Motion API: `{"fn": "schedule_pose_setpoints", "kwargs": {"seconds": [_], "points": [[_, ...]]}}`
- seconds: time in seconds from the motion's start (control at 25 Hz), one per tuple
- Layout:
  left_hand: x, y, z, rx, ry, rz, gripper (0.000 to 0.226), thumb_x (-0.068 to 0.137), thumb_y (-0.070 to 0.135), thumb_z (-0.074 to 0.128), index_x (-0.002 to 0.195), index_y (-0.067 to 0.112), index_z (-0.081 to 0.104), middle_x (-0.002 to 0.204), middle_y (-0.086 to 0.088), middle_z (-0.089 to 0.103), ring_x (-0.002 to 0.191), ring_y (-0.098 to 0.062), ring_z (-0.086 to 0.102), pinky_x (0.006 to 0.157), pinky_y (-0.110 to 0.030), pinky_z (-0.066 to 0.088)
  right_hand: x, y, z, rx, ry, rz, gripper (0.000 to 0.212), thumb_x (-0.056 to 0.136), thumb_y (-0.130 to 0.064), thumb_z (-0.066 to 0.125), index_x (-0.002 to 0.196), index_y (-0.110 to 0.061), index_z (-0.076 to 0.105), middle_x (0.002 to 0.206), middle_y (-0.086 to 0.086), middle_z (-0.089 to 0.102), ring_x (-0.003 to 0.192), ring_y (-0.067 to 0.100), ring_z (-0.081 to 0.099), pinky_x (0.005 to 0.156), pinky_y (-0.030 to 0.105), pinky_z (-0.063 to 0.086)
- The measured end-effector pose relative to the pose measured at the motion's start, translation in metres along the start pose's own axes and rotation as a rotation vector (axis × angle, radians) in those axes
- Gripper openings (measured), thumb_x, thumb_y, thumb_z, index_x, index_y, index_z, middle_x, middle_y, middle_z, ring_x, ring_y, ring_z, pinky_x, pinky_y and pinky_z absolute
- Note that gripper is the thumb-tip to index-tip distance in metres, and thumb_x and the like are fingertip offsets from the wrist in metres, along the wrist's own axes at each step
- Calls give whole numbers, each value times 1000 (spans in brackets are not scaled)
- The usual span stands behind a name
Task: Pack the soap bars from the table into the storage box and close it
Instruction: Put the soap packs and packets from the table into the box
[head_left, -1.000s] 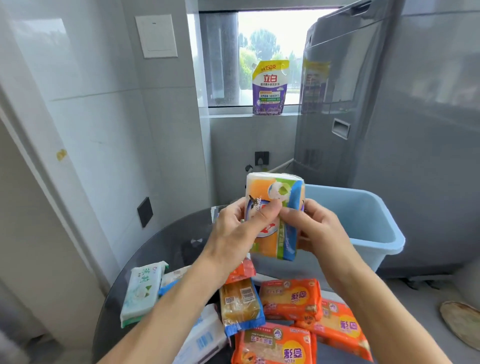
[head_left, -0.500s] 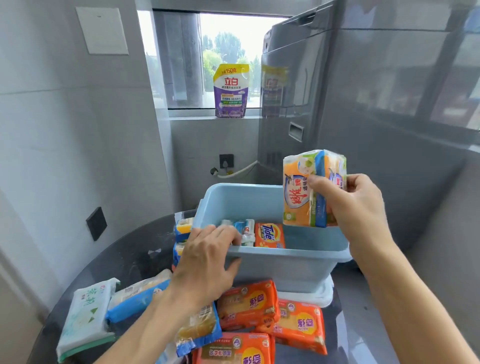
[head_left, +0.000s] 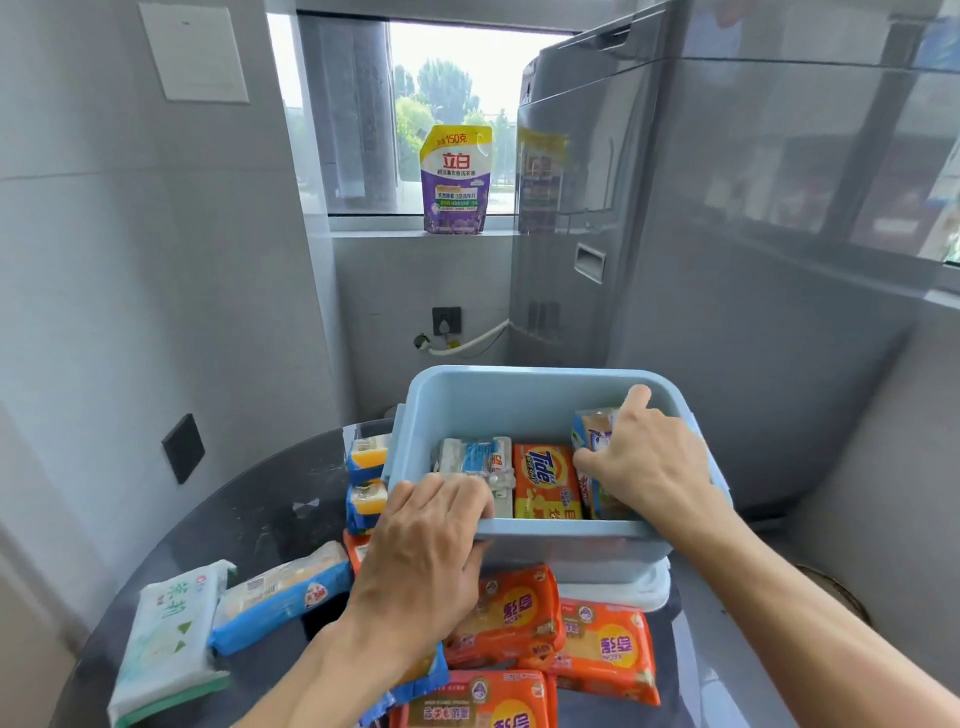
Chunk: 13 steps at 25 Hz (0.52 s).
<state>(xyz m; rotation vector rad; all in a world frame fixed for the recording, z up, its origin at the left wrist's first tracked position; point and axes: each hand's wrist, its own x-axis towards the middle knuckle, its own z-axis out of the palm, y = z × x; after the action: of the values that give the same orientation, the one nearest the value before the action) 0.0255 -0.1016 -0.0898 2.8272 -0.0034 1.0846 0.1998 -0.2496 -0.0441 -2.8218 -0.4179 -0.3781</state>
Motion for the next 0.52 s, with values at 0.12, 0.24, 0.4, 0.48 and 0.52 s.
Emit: {"fn": "schedule_pose_setpoints", "kwargs": {"seconds": [0.12,0.24,0.4,0.48,0.52], "points": [[-2,1,1,8,-9,23,43,69,17,82,86,26,43,78,8,57,70,-13,50,68,-30,47,1,5,5,-90,-142,-46,72,72,-57,69,117,-12,36,79,-2,54,75,28,57,55,32,35],[-3,2,1,15,-11,20,43,69,18,82,87,26,44,79,7,58,71,-14,51,68,-31,48,0,5,2,-67,-147,-94,37,85,-41,63,102,-12,47,101,7,67,81,32,60,60,34,38],[-4,5,1,17,-10,20,42,70,19,81,89,26,44,80,7,58,71,-15,51,68,-32,48,0,23,-15,208,382,-276,9,84,-7,52,91,-12,55,86,8,68,66,36,54,55,36,39],[0,5,3,18,2,16,43,69,21,83,89,25,46,79,6,58,70,-15,52,68,-32,47,4,40,-34,319,531,-314,17,82,-5,53,93,-17,58,81,1,66,74,33,58,58,35,40],[3,4,4,18,6,12,43,67,21,84,89,24,47,79,6,59,70,-16,53,68,-32,47,6,48,-39,303,554,-311,17,83,-6,55,93,-19,59,79,-2,64,76,30,58,59,34,39]]}}
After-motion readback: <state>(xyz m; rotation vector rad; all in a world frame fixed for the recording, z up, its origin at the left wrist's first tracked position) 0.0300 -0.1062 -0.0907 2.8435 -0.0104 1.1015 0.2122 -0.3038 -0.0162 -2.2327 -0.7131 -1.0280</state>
